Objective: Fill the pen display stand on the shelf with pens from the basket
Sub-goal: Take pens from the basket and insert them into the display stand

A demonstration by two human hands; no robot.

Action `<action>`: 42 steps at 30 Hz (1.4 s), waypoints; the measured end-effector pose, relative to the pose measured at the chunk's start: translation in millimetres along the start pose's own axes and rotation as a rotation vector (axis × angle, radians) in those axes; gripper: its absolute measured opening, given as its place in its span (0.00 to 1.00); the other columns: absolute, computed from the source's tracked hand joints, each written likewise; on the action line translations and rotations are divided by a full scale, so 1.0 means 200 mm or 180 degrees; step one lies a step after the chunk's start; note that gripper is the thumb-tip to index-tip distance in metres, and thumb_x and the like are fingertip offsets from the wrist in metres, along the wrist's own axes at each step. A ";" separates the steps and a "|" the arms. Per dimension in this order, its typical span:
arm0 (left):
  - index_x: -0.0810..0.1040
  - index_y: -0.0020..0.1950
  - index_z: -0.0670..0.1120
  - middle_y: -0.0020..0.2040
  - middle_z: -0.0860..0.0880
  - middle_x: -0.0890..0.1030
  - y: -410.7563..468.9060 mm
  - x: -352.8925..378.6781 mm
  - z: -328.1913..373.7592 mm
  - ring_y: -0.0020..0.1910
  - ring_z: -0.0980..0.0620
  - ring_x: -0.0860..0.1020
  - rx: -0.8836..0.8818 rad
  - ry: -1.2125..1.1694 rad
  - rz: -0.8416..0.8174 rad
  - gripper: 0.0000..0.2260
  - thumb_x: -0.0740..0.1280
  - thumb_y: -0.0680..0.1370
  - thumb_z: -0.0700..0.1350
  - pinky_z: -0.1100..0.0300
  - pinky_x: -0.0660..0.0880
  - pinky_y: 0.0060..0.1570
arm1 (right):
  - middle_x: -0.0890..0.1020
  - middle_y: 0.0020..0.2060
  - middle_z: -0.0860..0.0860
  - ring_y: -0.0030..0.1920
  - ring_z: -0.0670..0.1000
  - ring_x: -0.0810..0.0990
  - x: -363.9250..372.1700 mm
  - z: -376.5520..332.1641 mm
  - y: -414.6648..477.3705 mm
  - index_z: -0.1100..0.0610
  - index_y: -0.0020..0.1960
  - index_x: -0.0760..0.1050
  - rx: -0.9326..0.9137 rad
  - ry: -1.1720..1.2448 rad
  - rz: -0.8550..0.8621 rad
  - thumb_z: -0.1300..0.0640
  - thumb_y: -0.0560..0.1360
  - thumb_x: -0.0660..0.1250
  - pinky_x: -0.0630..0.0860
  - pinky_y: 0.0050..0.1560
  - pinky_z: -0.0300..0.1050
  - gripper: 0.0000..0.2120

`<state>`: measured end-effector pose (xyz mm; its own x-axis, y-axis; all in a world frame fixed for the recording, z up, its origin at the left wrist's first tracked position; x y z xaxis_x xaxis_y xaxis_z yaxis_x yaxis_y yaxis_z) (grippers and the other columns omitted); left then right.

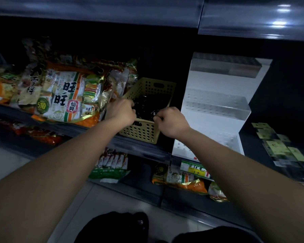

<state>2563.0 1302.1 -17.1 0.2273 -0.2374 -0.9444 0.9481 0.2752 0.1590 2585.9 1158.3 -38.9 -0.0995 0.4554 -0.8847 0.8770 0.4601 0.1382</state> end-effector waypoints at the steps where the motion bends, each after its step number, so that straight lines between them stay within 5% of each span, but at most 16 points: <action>1: 0.74 0.67 0.44 0.66 0.42 0.74 0.02 0.02 0.01 0.62 0.42 0.73 -0.0001 0.0010 -0.0082 0.16 0.61 0.80 0.44 0.53 0.69 0.60 | 0.80 0.43 0.56 0.58 0.58 0.72 0.00 0.01 0.01 0.56 0.37 0.74 0.0028 -0.0035 0.0033 0.54 0.80 0.58 0.70 0.52 0.44 0.15; 8: 0.75 0.61 0.40 0.60 0.42 0.77 0.21 0.13 0.02 0.54 0.44 0.75 -0.0263 -0.0117 -0.0648 0.16 0.65 0.79 0.50 0.58 0.70 0.46 | 0.82 0.50 0.54 0.63 0.54 0.71 -0.02 0.02 0.13 0.55 0.50 0.82 0.0135 -0.0063 0.0009 0.52 0.79 0.61 0.71 0.53 0.44 0.11; 15: 0.66 0.71 0.39 0.69 0.41 0.71 0.33 0.37 0.02 0.65 0.42 0.71 -0.0739 -0.0731 -0.1293 0.27 0.68 0.77 0.50 0.56 0.69 0.56 | 0.79 0.48 0.58 0.50 0.56 0.78 0.05 0.06 0.20 0.53 0.34 0.70 0.0150 -0.0327 -0.0218 0.52 0.78 0.62 0.71 0.43 0.42 0.14; 22: 0.59 0.75 0.39 0.69 0.40 0.70 0.45 0.51 -0.01 0.63 0.42 0.73 -0.1061 -0.0772 -0.1252 0.48 0.79 0.63 0.54 0.50 0.74 0.60 | 0.77 0.52 0.57 0.50 0.55 0.77 0.04 0.07 0.20 0.57 0.48 0.79 0.0016 -0.0338 -0.0244 0.51 0.78 0.62 0.73 0.44 0.43 0.12; 24: 0.63 0.73 0.40 0.65 0.40 0.73 0.47 0.50 -0.02 0.59 0.42 0.75 -0.1026 -0.0816 -0.1119 0.43 0.79 0.64 0.51 0.50 0.77 0.57 | 0.76 0.53 0.57 0.54 0.55 0.76 0.05 0.07 0.20 0.57 0.48 0.79 0.0009 -0.0334 -0.0228 0.51 0.78 0.62 0.74 0.47 0.44 0.12; 28: 0.77 0.60 0.40 0.56 0.41 0.79 0.51 0.45 -0.03 0.52 0.43 0.78 -0.0852 -0.1240 -0.0720 0.19 0.73 0.71 0.43 0.50 0.78 0.52 | 0.77 0.53 0.56 0.57 0.54 0.75 0.06 0.07 0.20 0.55 0.48 0.79 0.0026 -0.0315 -0.0198 0.51 0.78 0.62 0.73 0.50 0.44 0.11; 31: 0.78 0.49 0.41 0.52 0.41 0.80 0.49 0.41 -0.07 0.49 0.43 0.79 -0.0991 -0.1784 -0.0572 0.08 0.72 0.72 0.39 0.52 0.78 0.49 | 0.77 0.53 0.56 0.59 0.53 0.73 0.05 0.07 0.20 0.55 0.49 0.80 0.0031 -0.0333 -0.0191 0.52 0.77 0.62 0.74 0.52 0.44 0.10; 36: 0.73 0.58 0.38 0.55 0.40 0.76 0.47 0.35 -0.09 0.48 0.43 0.77 -0.1253 -0.2284 -0.0681 0.14 0.69 0.74 0.37 0.56 0.73 0.34 | 0.80 0.51 0.55 0.61 0.52 0.71 0.05 0.05 0.20 0.55 0.49 0.81 0.0016 -0.0346 -0.0202 0.53 0.78 0.61 0.73 0.54 0.44 0.11; 39: 0.71 0.63 0.37 0.60 0.39 0.76 0.46 0.32 -0.07 0.56 0.41 0.76 -0.1244 -0.2405 -0.0689 0.19 0.69 0.73 0.35 0.56 0.74 0.42 | 0.81 0.51 0.54 0.61 0.52 0.71 0.05 0.05 0.20 0.54 0.51 0.82 0.0063 -0.0293 -0.0167 0.52 0.78 0.61 0.74 0.56 0.45 0.11; 42: 0.67 0.68 0.37 0.61 0.41 0.74 0.47 0.31 -0.05 0.51 0.42 0.76 -0.1275 -0.2626 -0.0766 0.23 0.67 0.74 0.34 0.54 0.76 0.41 | 0.81 0.51 0.55 0.58 0.53 0.74 0.04 0.05 0.21 0.53 0.51 0.82 0.0183 -0.0215 -0.0117 0.52 0.78 0.61 0.73 0.53 0.43 0.12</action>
<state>2663.4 1322.4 -64.1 0.2661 -0.8709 -0.4133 0.8781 0.3959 -0.2688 2626.9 1173.6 -43.8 -0.1017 0.3857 -0.9170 0.8991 0.4301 0.0812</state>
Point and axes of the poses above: each hand's wrist, its own y-axis towards the middle knuckle, its own x-axis out of the palm, z = x × y, the point moved 10 cm from there along y, towards the middle knuckle
